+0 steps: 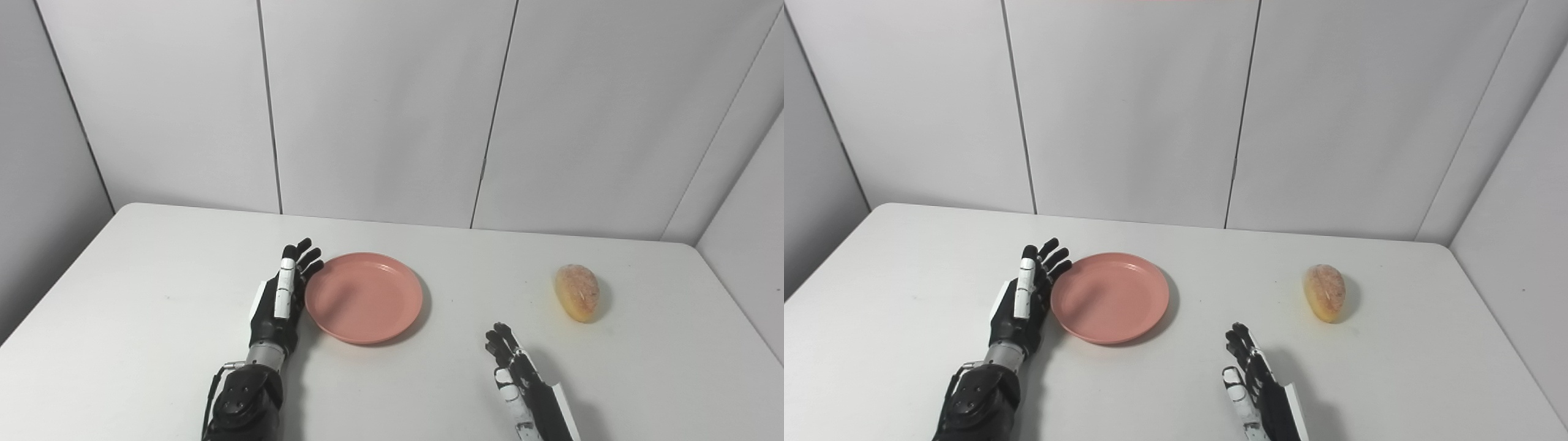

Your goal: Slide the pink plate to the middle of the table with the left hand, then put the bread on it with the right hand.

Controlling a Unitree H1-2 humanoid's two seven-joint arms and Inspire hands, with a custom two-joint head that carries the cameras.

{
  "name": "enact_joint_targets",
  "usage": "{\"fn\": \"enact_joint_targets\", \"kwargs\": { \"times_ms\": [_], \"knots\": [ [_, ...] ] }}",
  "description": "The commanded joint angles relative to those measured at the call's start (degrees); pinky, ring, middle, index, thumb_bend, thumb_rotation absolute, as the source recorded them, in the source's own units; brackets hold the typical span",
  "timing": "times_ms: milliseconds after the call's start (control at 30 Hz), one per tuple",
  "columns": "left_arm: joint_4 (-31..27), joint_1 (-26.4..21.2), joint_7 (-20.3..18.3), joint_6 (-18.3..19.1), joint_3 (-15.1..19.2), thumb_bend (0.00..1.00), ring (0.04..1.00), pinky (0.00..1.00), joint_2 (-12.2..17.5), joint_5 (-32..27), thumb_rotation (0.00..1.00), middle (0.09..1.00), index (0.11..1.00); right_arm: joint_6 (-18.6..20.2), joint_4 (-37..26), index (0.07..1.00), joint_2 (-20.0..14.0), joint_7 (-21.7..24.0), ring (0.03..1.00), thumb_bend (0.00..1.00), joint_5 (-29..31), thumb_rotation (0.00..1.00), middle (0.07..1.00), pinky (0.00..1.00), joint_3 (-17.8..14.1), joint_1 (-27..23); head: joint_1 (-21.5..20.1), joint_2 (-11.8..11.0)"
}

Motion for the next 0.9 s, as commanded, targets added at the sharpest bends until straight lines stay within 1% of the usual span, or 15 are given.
{"fn": "enact_joint_targets", "kwargs": {
  "times_ms": [0,100,267,400,533,667,867],
  "knots": [
    [-1.61,0.05,-1.45,0.92,0.1,0.74,0.899,0.94,0.26,-1.25,1.0,0.907,0.891,0.77,-1.75,0.939,0.56,0.2,0.943,0.64,0.42,0.85,0.93,1.0,0.41,-1.67,-0.7,0.0],
    [-2.44,0.32,-1.9,1.72,0.16,0.73,0.893,0.93,0.28,-1.59,1.0,0.898,0.881,0.77,-1.22,0.943,0.82,0.17,0.938,0.64,0.54,0.85,0.937,0.99,0.76,-1.94,-1.92,0.11],
    [-3.42,0.4,-3.63,3.67,0.95,0.73,0.913,0.94,0.19,-3.73,1.0,0.911,0.885,1.07,-1.22,0.938,1.38,-0.53,0.936,0.64,-0.45,0.86,0.933,0.99,1.28,-2.16,-3.52,0.38],
    [-3.42,0.37,-4.54,3.98,1.38,0.74,0.917,0.95,0.15,-4.78,1.0,0.917,0.89,1.03,-1.05,0.94,1.6,-0.91,0.933,0.63,-0.98,0.86,0.93,0.98,1.58,-2.13,-3.71,0.05],
    [-3.32,0.49,-5.12,3.99,1.32,0.73,0.922,0.95,0.11,-5.01,1.0,0.923,0.894,1.65,-1.47,0.941,1.67,-0.56,0.94,0.64,-0.36,0.86,0.93,1.0,1.64,-1.86,-3.7,0.25],
    [-3.81,0.68,-5.67,4.72,0.91,0.74,0.929,0.96,-0.05,-5.41,1.0,0.932,0.902,1.91,-1.7,0.939,1.55,-0.51,0.933,0.63,-0.42,0.87,0.934,0.97,1.65,-1.7,-3.74,0.21],
    [-4.32,0.81,-5.81,5.18,0.71,0.75,0.915,0.95,-0.58,-5.34,1.0,0.921,0.887,1.72,-1.43,0.943,1.52,-0.4,0.936,0.64,-0.03,0.86,0.933,0.99,1.61,-1.77,-3.77,0.0]
  ]
}}
